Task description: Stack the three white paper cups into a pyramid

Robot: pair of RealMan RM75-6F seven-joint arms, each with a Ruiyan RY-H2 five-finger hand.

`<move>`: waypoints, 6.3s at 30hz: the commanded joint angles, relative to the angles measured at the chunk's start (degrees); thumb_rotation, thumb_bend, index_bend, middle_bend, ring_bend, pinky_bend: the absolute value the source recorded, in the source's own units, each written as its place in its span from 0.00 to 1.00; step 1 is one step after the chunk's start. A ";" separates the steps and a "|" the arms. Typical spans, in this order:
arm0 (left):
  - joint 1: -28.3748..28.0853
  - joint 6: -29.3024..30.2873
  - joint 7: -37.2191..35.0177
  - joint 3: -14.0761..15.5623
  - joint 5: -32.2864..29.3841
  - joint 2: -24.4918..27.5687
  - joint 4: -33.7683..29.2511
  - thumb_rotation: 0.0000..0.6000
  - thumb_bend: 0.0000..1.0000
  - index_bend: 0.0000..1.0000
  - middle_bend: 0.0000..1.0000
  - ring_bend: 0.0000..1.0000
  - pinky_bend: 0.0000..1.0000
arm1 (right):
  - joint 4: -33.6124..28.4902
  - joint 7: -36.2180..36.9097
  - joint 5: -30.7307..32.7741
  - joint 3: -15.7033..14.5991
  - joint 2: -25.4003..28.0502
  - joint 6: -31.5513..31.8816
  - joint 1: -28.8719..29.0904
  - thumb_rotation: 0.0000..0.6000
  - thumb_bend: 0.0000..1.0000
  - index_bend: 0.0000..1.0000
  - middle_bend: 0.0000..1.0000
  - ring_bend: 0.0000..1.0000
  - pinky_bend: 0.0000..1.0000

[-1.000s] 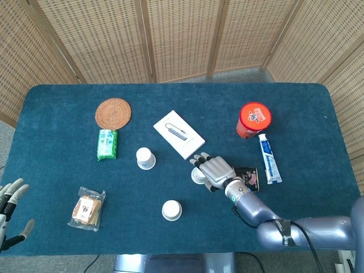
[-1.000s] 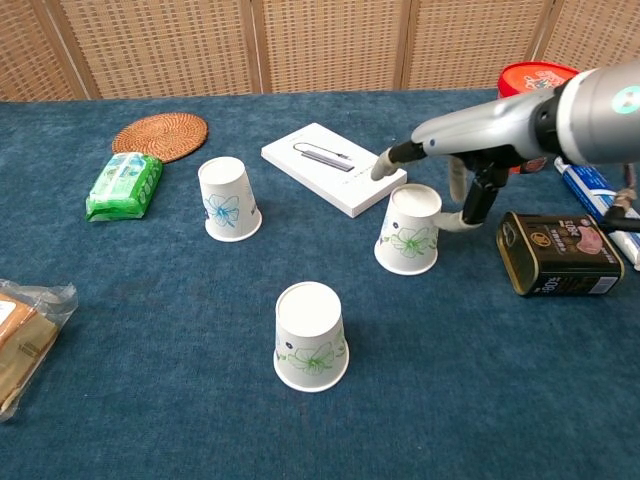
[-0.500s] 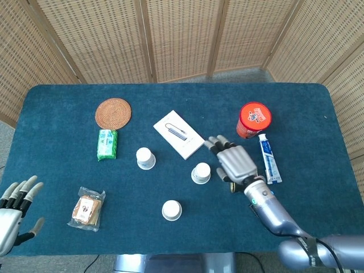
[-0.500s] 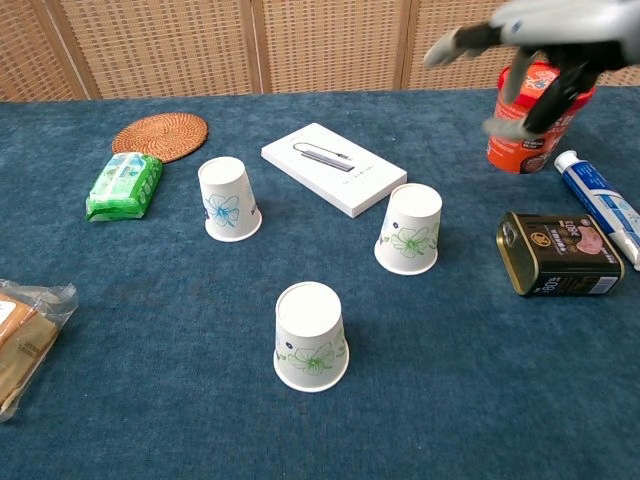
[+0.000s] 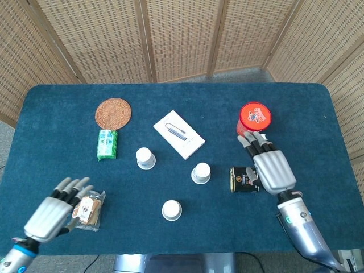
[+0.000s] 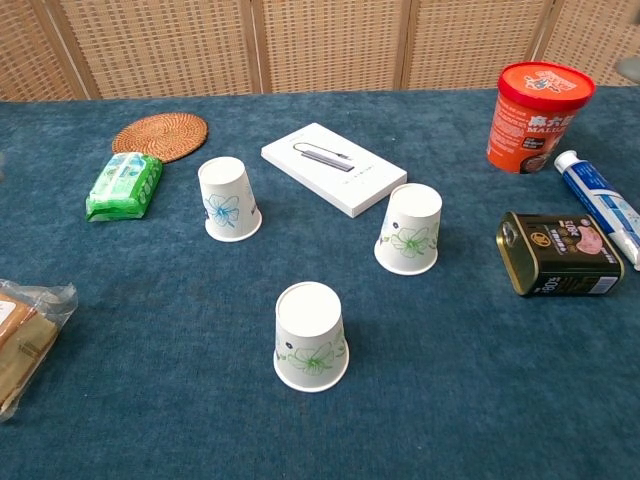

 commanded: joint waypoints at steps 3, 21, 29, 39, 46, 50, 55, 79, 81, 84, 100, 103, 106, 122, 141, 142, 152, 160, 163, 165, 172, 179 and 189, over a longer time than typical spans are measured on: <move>-4.50 -5.54 4.12 -1.58 -1.51 -5.09 -1.08 1.00 0.41 0.00 0.00 0.00 0.00 | -2.29 -0.37 -5.51 -1.75 2.39 2.68 -4.71 1.00 0.49 0.02 0.00 0.00 0.24; -18.18 -20.08 12.61 -6.67 -7.60 -19.74 0.99 1.00 0.41 0.00 0.00 0.00 0.00 | -2.98 1.02 -13.95 -0.91 6.18 4.73 -13.58 1.00 0.49 0.02 0.00 0.00 0.24; -23.39 -24.64 16.54 -8.31 -13.53 -27.35 4.63 1.00 0.41 0.01 0.00 0.00 0.00 | -2.06 3.38 -14.85 0.28 7.78 4.61 -16.24 1.00 0.49 0.02 0.00 0.00 0.24; -27.92 -25.89 19.28 -8.81 -20.54 -34.22 8.64 1.00 0.41 0.03 0.00 0.00 0.01 | -0.17 7.99 -15.27 1.55 9.75 3.70 -19.16 1.00 0.49 0.02 0.00 0.00 0.24; -29.28 -25.12 18.55 -8.21 -24.48 -35.61 9.57 1.00 0.41 0.06 0.00 0.00 0.10 | 0.48 9.63 -15.84 2.34 10.44 3.08 -20.62 1.00 0.49 0.02 0.00 0.00 0.24; -29.99 -24.18 17.73 -7.80 -24.38 -35.92 9.65 1.00 0.41 0.10 0.00 0.00 0.17 | 0.37 9.99 -16.16 2.87 10.63 2.72 -21.19 1.00 0.49 0.02 0.00 0.00 0.24; -30.21 -22.20 16.44 -6.96 -23.58 -37.17 10.58 1.00 0.42 0.18 0.00 0.00 0.27 | 0.52 9.95 -16.19 3.41 10.55 1.91 -21.73 1.00 0.49 0.03 0.00 0.00 0.24; -31.25 -17.62 13.00 -5.05 -24.22 -39.03 12.02 1.00 0.46 0.44 0.10 0.16 0.60 | -0.27 8.96 -16.30 5.36 10.55 0.44 -24.05 1.00 0.49 0.05 0.00 0.00 0.24; -31.23 -17.34 12.61 -4.94 -24.21 -38.68 12.01 1.00 0.46 0.45 0.11 0.16 0.60 | -0.30 8.98 -16.28 5.47 10.61 0.35 -24.23 1.00 0.49 0.05 0.00 0.00 0.24; -30.95 -16.27 12.18 -4.65 -23.37 -37.46 11.46 1.00 0.46 0.45 0.11 0.16 0.60 | -0.29 9.08 -16.34 5.67 10.63 0.21 -24.42 1.00 0.49 0.05 0.00 0.00 0.24; -28.69 -10.16 2.60 -6.36 -19.97 -31.65 14.79 1.00 0.46 0.43 0.10 0.15 0.59 | -0.31 8.87 -16.14 6.72 10.14 -1.36 -24.44 1.00 0.49 0.05 0.00 0.00 0.24; -29.29 -10.31 1.74 -7.26 -19.89 -33.33 17.01 1.00 0.46 0.41 0.09 0.14 0.58 | -0.40 8.74 -15.97 6.89 10.15 -1.45 -24.51 1.00 0.49 0.05 0.00 0.00 0.24; -29.87 -10.28 1.75 -8.22 -20.17 -35.26 18.79 1.00 0.46 0.40 0.09 0.14 0.58 | -0.48 8.68 -15.91 6.97 10.21 -1.51 -24.65 1.00 0.49 0.05 0.00 0.00 0.24; -32.12 -9.96 0.84 -11.49 -22.27 -44.00 28.63 1.00 0.46 0.38 0.07 0.12 0.55 | -0.52 9.06 -15.78 7.30 10.80 -1.52 -25.48 1.00 0.49 0.05 0.00 0.00 0.24; -34.56 -10.58 0.80 -13.55 -24.02 -51.41 36.17 1.00 0.46 0.37 0.05 0.10 0.53 | -0.99 8.99 -15.76 7.60 11.25 -1.59 -26.07 1.00 0.49 0.05 0.00 0.00 0.24; -34.62 -10.63 0.81 -13.56 -24.11 -51.68 36.38 1.00 0.46 0.37 0.05 0.10 0.53 | -1.01 9.07 -15.77 7.59 11.32 -1.59 -26.13 1.00 0.49 0.05 0.00 0.00 0.24; -35.16 -9.75 -0.24 -14.19 -23.97 -54.83 39.51 1.00 0.45 0.36 0.04 0.08 0.51 | -0.92 10.15 -16.16 7.51 11.79 -1.85 -26.45 1.00 0.49 0.05 0.00 0.00 0.24; -35.63 -10.85 -0.33 -14.25 -24.54 -55.10 39.31 1.00 0.45 0.27 0.00 0.00 0.29 | -1.08 10.67 -16.69 7.42 12.21 -1.54 -26.93 1.00 0.49 0.05 0.00 0.00 0.24; -35.79 -10.87 -0.28 -14.25 -24.37 -55.05 39.29 1.00 0.45 0.23 0.00 0.00 0.22 | -1.24 10.58 -16.83 7.39 12.28 -1.47 -27.06 1.00 0.49 0.05 0.00 0.00 0.24; -35.87 -10.87 -0.30 -14.31 -24.32 -54.93 39.27 1.00 0.45 0.20 0.00 0.00 0.16 | -1.34 10.51 -16.86 7.39 12.35 -1.47 -27.12 1.00 0.49 0.05 0.00 0.00 0.24; -36.04 -12.02 -0.57 -14.00 -24.80 -54.06 38.20 1.00 0.45 0.20 0.00 0.00 0.12 | -1.72 9.96 -16.86 7.46 12.38 -1.65 -27.09 1.00 0.49 0.05 0.00 0.00 0.24; -35.74 -12.09 0.01 -13.74 -25.60 -53.80 37.17 1.00 0.45 0.21 0.00 0.00 0.17 | -1.99 9.62 -16.89 7.52 12.42 -1.55 -27.20 1.00 0.49 0.05 0.00 0.00 0.24; -35.05 -12.23 0.72 -14.76 -28.99 -53.52 34.26 1.00 0.45 0.12 0.00 0.00 0.20 | -1.93 9.67 -17.00 7.45 12.39 -1.46 -27.48 1.00 0.49 0.05 0.00 0.00 0.24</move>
